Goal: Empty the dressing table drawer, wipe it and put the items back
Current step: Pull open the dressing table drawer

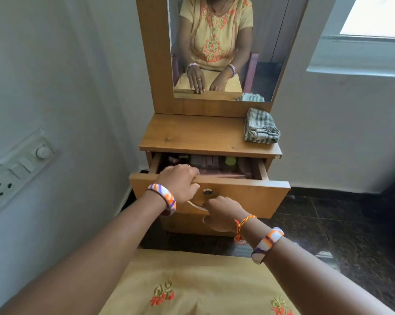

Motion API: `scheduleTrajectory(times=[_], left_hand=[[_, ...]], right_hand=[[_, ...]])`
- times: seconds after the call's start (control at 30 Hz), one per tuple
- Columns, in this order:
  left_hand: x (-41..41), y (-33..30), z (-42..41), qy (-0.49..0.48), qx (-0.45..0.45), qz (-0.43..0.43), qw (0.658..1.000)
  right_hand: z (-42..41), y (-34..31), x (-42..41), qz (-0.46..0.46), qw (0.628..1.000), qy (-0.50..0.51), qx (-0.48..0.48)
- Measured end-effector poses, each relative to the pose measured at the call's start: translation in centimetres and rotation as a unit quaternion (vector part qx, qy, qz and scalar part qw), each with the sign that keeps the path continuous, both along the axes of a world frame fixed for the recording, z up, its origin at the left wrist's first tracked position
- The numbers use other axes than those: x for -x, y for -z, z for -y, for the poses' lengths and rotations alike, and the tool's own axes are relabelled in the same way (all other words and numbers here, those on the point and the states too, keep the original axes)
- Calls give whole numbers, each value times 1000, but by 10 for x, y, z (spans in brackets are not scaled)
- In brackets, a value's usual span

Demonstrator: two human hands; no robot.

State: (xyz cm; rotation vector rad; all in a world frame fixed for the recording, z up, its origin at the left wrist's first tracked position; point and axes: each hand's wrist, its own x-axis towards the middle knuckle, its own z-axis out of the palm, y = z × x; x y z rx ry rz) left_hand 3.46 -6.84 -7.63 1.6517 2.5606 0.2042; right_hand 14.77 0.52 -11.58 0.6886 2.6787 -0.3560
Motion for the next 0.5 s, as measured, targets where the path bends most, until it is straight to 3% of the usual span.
scheduleTrajectory(times=[0.17,0.33,0.4,0.5], left_hand=[[2,-16,12,13,62,158,985],[3,-22,23,28,158,275,948],[1,-22,23,19,195,321,927],[-2,-22,22,17,244,354,903]], right_hand=[[-17,19,-20,84,995,-11,51],[2,-88,-23,29,967,-20,250],[-5,-83,-23,-2,972,-1,234],[-10,-66,-24,29,980,3,198]])
